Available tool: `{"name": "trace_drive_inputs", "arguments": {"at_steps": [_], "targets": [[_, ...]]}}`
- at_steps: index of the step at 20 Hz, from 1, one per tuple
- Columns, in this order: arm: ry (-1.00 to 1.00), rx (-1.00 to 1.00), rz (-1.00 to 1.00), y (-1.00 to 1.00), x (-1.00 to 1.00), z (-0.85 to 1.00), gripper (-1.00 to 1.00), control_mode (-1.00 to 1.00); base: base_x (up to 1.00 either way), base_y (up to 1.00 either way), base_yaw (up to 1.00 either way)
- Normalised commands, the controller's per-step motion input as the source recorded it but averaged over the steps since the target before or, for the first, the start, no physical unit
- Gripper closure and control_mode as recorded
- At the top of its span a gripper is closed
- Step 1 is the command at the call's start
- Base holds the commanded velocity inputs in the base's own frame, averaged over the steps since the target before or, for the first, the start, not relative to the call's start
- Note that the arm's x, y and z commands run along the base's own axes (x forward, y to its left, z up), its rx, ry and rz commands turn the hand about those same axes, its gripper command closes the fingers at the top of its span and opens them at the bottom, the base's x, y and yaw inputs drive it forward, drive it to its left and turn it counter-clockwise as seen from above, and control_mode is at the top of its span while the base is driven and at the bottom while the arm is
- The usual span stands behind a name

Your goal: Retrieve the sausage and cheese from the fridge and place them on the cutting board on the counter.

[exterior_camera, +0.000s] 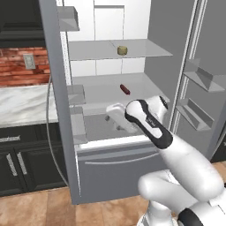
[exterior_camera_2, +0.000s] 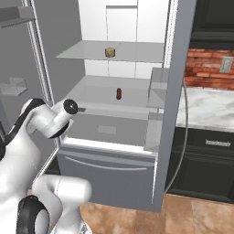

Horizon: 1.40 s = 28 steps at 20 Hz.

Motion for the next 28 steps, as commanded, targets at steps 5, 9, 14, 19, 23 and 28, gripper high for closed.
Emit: {"name": "trace_drive_inputs", "arguments": {"at_steps": [5,9,14,19,23,28], "targets": [[-0.23,-0.34,0.00,-0.79,-0.10,0.01,-1.00,-1.00,0.00,0.00,0.00],[-0.26,-0.42,0.05,-0.45,-0.54,-0.12,-1.00,-1.00,0.00,0.00,0.00],[-0.19,-0.35,0.01,-0.48,-0.34,-0.02,-1.00,-1.00,0.00,0.00,0.00],[-0.03,-0.21,0.00,-0.37,-0.38,0.05,-1.00,-1.00,0.00,0.00,0.00],[0.00,-0.15,0.00,-0.40,-0.30,0.13,-1.00,-1.00,0.00,0.00,0.00],[0.00,-0.09,0.00,-0.16,-0.19,0.13,-1.00,-1.00,0.00,0.00,0.00]]}}
